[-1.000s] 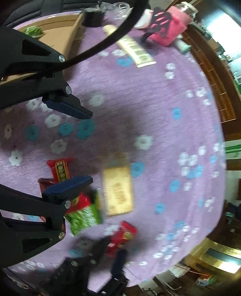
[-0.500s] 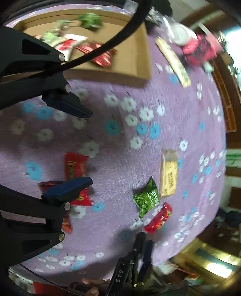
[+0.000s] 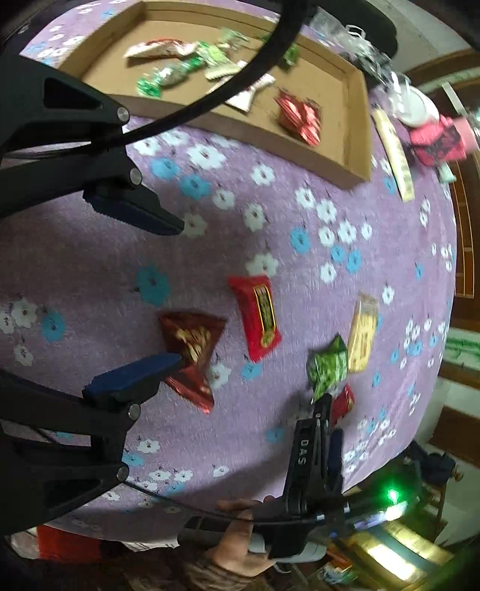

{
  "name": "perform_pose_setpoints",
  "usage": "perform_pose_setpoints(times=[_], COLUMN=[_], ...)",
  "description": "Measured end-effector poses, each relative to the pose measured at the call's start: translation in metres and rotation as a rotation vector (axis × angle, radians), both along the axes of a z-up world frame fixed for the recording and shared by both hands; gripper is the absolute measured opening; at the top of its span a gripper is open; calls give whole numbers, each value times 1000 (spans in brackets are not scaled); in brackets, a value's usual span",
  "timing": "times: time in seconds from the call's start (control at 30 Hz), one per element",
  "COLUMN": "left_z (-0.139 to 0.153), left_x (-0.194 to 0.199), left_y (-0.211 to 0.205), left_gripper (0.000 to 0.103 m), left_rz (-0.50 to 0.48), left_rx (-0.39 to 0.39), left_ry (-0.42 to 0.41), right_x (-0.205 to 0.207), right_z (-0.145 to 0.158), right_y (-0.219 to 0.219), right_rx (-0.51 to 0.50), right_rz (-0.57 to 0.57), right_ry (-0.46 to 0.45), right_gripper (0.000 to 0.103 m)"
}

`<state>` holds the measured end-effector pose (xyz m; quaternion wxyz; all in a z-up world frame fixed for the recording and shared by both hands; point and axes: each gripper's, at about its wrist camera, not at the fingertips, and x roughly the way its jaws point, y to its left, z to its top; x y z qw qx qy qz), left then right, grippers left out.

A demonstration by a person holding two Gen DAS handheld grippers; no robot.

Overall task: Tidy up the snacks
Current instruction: 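Grasp the red wrapped candy with right gripper, then grasp brown triangular candy with left gripper while right gripper holds red candy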

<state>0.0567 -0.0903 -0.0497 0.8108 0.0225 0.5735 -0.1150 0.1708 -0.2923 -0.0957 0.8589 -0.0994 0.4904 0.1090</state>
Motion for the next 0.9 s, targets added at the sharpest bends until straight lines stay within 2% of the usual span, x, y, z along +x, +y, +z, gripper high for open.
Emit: perform_pose_setpoints(times=[0.1, 0.13, 0.17, 0.27, 0.33, 0.4, 0.47, 0.53, 0.63, 0.7, 0.77, 0.9], left_z=[1, 2, 1, -1, -3, -2, -3, -3, -4, -4, -5, -8], left_x=[-3, -4, -4, -6, -5, -2, 1, -1, -5, -6, -2, 6], left_y=[8, 7, 5, -7, -11, -9, -12, -23, -43, -47, -49, -48], left_gripper=[67, 67, 67, 67, 67, 67, 68, 70, 71, 72, 76, 76], left_rz=[3, -20, -54, -188, -223, -171, -141, -167, -245, -268, -270, -210], left_rx=[7, 15, 30, 62, 101, 102, 58, 59, 116, 95, 67, 37], left_ry=[-32, -48, -58, -87, -107, -120, -102, -109, -141, -143, -136, -109], right_x=[8, 9, 8, -1, -10, -21, -28, -33, -35, -35, -35, -36], right_z=[0, 1, 1, 0, 0, 0, 2, 3, 3, 3, 3, 3], right_y=[2, 3, 4, 6, 0, -7, -10, -15, -18, -19, -21, -23], right_rx=[21, 27, 32, 42, 68, 92, 102, 115, 130, 140, 148, 153], right_rz=[21, 26, 25, 42, 42, 38, 37, 30, 19, 12, 6, 7], right_ry=[16, 22, 30, 39, 48, 57, 60, 60, 62, 62, 64, 68], right_gripper=[47, 31, 19, 19, 19, 19, 19, 19, 19, 19, 19, 19])
